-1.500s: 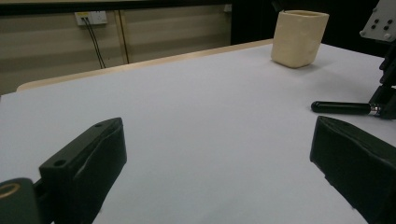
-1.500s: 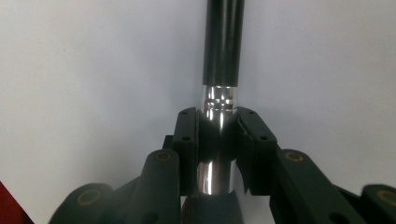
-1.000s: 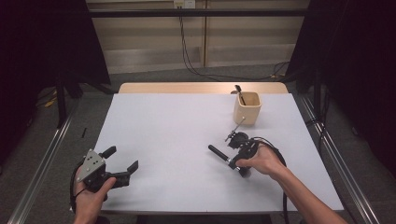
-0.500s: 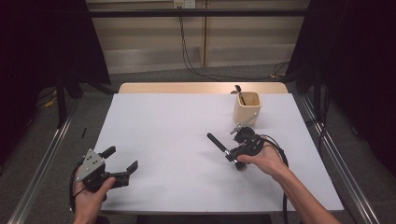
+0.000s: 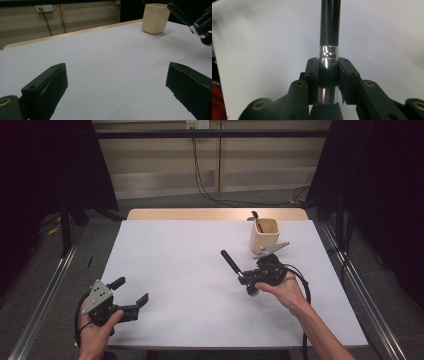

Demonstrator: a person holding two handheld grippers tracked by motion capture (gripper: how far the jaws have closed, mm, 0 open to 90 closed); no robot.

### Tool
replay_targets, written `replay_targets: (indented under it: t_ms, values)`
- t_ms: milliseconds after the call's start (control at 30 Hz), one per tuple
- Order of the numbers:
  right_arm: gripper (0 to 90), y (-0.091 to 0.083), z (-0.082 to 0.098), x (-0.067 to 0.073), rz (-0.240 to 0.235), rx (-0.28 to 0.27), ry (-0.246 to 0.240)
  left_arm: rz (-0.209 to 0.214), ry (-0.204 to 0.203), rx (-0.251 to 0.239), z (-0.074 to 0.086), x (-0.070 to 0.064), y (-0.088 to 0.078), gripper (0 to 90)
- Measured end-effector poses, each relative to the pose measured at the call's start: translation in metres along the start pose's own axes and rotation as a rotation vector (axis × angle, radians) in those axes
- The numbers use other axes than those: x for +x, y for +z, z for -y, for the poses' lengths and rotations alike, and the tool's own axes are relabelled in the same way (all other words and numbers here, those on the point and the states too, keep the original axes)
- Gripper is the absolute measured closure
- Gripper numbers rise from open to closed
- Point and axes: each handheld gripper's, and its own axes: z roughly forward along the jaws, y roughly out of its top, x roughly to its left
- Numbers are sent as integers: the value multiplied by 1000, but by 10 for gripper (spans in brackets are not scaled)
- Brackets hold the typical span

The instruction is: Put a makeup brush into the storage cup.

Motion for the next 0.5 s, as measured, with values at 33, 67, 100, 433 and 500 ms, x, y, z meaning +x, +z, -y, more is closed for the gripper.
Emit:
replay_targets:
  t_ms: [33, 67, 100, 433, 500]
  values:
    - [715, 0, 0, 0, -2, -13, -6, -2, 0, -1, 0, 0, 0, 35]
    - [715, -1, 0, 0, -2, -30, -11, 2, -4, 0, 0, -1, 0, 35]
    - [715, -2, -1, 0, -10, -51, -15, 12, -3, 6, -1, -1, 0, 35]
    - [715, -4, -1, 2, -52, -164, -54, 36, 15, -3, -5, -4, 3, 33]
    - [715, -3, -1, 4, -60, -162, -60, 42, 18, -2, -6, -6, 3, 33]
